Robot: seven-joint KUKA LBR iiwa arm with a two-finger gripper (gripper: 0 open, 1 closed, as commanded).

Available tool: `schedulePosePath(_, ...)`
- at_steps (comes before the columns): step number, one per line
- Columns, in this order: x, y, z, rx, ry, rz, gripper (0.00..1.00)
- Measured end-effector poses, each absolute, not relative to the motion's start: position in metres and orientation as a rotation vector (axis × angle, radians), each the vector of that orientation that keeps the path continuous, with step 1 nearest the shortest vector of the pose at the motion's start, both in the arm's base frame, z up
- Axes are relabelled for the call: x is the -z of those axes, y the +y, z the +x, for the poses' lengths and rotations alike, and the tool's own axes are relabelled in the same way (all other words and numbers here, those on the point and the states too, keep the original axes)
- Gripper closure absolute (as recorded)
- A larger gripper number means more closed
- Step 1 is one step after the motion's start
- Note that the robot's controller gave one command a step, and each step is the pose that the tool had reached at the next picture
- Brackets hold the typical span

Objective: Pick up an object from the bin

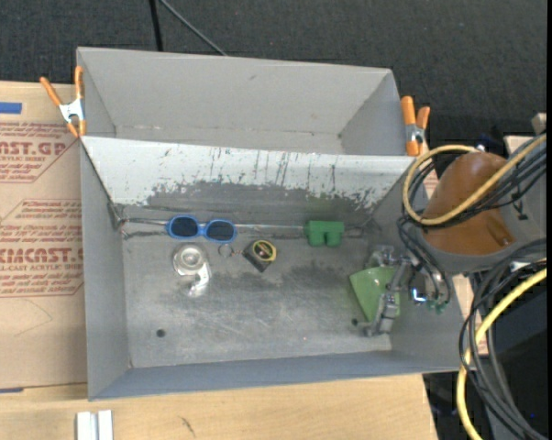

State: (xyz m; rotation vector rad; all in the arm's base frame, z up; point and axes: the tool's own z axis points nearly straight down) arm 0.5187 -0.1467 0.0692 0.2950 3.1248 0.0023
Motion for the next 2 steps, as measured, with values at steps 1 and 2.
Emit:
schedulePosePath(1, -0.07, -0.146, 0.519, -0.003, 3.126, 0.295, 1.0)
schedulePosePath(2, -0.195, -0.146, 0.521, 0.001, 3.118, 0.293, 1.0)
